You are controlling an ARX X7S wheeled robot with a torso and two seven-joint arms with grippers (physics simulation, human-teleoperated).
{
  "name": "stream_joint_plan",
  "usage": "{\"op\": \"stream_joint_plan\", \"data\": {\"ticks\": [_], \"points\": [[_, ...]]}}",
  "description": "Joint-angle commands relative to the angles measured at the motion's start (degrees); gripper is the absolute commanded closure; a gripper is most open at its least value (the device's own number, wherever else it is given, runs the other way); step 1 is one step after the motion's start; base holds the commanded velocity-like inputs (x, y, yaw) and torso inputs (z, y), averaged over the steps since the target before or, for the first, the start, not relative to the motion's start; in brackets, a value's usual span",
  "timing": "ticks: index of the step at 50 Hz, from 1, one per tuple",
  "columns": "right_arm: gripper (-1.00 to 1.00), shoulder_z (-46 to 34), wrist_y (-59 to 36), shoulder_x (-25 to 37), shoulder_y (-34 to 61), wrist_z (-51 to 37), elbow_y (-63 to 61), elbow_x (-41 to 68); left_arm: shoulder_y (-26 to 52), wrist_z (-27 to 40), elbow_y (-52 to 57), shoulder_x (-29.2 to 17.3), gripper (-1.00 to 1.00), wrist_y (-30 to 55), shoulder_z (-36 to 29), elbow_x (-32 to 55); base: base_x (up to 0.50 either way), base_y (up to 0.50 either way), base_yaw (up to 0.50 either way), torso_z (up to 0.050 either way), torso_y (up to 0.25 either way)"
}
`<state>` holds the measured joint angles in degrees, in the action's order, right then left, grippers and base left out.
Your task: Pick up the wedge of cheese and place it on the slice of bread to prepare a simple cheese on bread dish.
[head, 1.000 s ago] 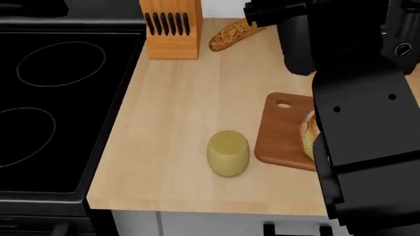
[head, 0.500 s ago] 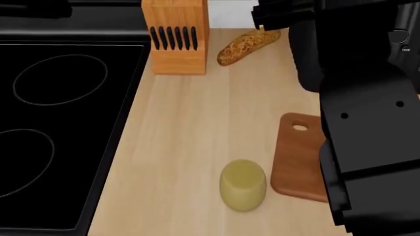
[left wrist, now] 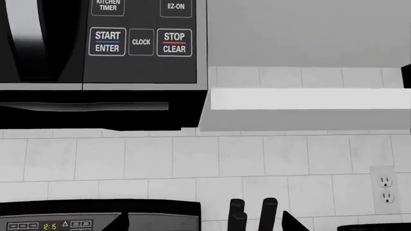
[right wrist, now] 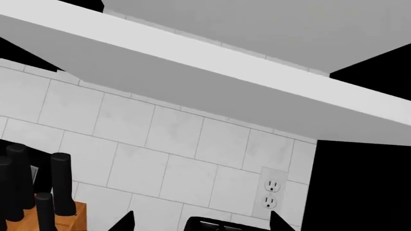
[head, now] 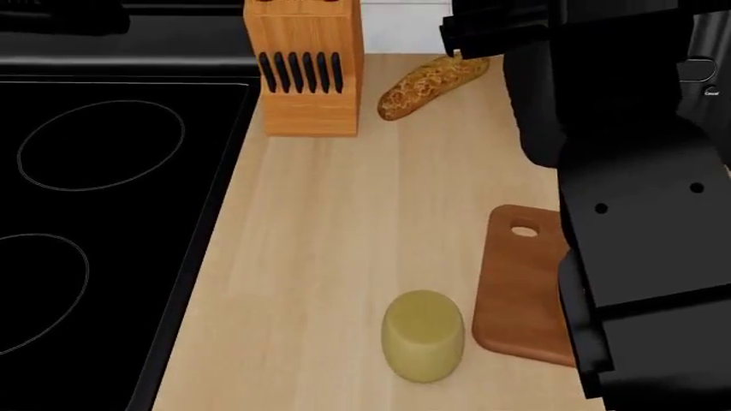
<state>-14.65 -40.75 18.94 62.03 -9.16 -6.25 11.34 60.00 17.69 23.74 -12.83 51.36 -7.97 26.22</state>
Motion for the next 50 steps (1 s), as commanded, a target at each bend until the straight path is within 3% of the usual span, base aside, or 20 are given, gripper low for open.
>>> {"op": "stream_joint_plan", "data": {"ticks": [1,20,33,47,50], "points": [[-1.0,-0.2,0.5,0.2,-0.4,0.0,0.1,0.1,-0.7,0.2,-0.2,0.0,-1.0,-0.7,-0.1,0.3,0.0,0.0,0.0,0.0,0.0],[-1.0,0.5,-2.4,0.7,-1.1,-0.8,-2.3,1.0,-0.8,0.9,-0.4,0.0,-1.0,-1.0,-0.5,0.7,0.0,0.0,0.0,0.0,0.0],[-1.0,2.4,-11.3,2.6,-3.3,-0.4,-10.6,4.6,-1.1,0.6,-0.4,-0.4,-1.0,-1.6,-1.6,0.8,0.0,0.0,0.0,0.0,0.0],[-1.0,3.8,-26.8,4.3,-6.4,-0.5,-21.2,10.3,-1.7,0.5,-1.6,-0.7,-1.0,-3.2,-2.0,0.6,0.0,0.0,0.0,0.0,0.0],[-1.0,7.1,-30.4,3.0,-6.7,-0.8,-23.0,12.5,-1.9,0.5,-1.5,-0.9,-1.0,-3.4,-1.9,0.7,0.0,0.0,0.0,0.0,0.0]]}}
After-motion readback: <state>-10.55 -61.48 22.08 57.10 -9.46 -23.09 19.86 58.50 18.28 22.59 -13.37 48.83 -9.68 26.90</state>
